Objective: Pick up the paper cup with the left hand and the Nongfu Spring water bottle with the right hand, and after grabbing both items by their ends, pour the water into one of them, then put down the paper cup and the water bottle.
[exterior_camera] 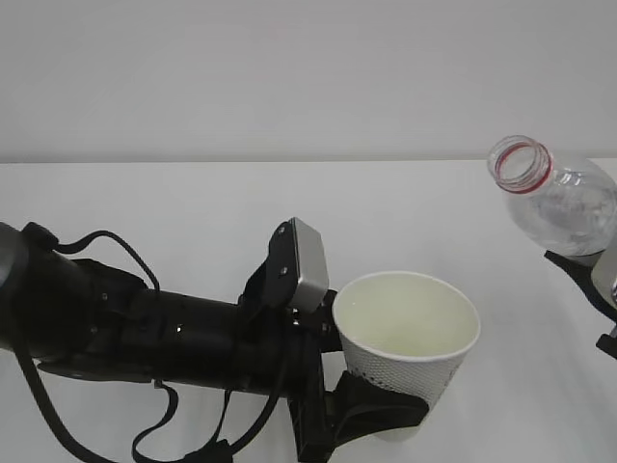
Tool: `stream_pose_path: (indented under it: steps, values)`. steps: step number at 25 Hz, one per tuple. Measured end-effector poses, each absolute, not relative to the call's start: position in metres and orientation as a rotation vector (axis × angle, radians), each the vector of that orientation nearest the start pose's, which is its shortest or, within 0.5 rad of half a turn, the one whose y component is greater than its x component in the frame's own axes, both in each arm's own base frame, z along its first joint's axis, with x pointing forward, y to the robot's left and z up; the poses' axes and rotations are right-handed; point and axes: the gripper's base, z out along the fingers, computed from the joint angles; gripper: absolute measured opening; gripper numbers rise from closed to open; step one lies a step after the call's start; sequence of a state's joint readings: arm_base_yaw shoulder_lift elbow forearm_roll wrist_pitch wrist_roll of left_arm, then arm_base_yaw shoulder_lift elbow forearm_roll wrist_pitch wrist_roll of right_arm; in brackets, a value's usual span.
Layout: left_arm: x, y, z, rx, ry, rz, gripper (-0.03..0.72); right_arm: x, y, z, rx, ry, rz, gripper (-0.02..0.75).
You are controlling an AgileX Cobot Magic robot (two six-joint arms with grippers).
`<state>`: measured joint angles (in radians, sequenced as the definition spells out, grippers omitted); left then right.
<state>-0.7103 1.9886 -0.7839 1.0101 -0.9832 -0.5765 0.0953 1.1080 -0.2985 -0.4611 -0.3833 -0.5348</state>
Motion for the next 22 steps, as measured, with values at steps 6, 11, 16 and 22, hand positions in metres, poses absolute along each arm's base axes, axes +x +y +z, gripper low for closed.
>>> stream_pose_path:
  steps: [6,11,16,22]
  values:
    - [0.2078,-0.2722,0.1213,1.346,1.575,-1.153,0.545,0.1923,0.0336,0.2108,-1.136,1.605,-0.45,0.503]
    - [0.2068,-0.2726,0.1233,1.335,1.561,-1.185,0.545,0.1924,0.0338,0.2111,-1.17,1.579,-0.478,0.503]
    - [0.2065,-0.2728,0.1239,1.321,1.569,-1.202,0.545,0.1924,0.0338,0.2111,-1.204,1.558,-0.505,0.503]
    - [0.2065,-0.2728,0.1239,1.319,1.572,-1.204,0.545,0.1924,0.0339,0.2113,-1.249,1.526,-0.54,0.503]
